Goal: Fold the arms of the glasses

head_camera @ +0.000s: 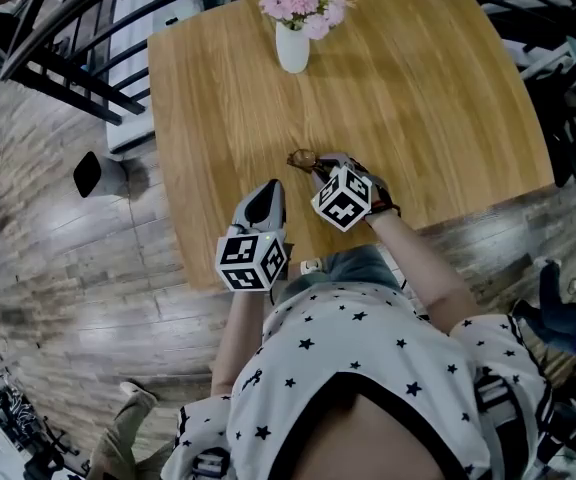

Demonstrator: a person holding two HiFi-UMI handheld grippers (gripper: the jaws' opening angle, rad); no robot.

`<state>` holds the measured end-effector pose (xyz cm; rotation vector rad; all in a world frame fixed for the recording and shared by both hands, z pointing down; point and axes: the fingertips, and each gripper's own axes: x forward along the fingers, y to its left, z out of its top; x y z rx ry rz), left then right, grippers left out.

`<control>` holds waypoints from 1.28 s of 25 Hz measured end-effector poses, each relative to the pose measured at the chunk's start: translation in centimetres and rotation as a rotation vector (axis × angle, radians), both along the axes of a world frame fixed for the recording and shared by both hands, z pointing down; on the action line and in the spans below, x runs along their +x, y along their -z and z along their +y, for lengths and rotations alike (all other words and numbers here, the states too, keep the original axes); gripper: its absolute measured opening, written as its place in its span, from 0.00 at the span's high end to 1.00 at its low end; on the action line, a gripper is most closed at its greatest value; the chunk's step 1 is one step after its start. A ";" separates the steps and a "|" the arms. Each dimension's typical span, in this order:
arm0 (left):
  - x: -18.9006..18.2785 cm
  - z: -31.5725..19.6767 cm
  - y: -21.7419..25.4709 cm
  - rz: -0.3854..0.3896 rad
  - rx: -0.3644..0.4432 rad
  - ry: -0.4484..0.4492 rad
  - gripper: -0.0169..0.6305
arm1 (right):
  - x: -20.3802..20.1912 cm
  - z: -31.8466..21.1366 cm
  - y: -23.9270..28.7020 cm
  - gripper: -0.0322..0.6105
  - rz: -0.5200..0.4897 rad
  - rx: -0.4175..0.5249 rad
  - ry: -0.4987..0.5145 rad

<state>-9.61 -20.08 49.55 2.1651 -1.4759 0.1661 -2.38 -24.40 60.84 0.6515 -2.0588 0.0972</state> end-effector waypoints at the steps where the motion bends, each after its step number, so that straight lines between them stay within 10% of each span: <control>1: 0.0 0.2 0.1 0.001 0.003 0.000 0.96 | 0.0 0.0 0.1 0.86 0.000 0.006 -0.008; 32: 0.9 7.4 2.1 0.001 0.059 -0.028 0.96 | 2.0 9.3 13.8 0.92 -0.491 0.192 -0.266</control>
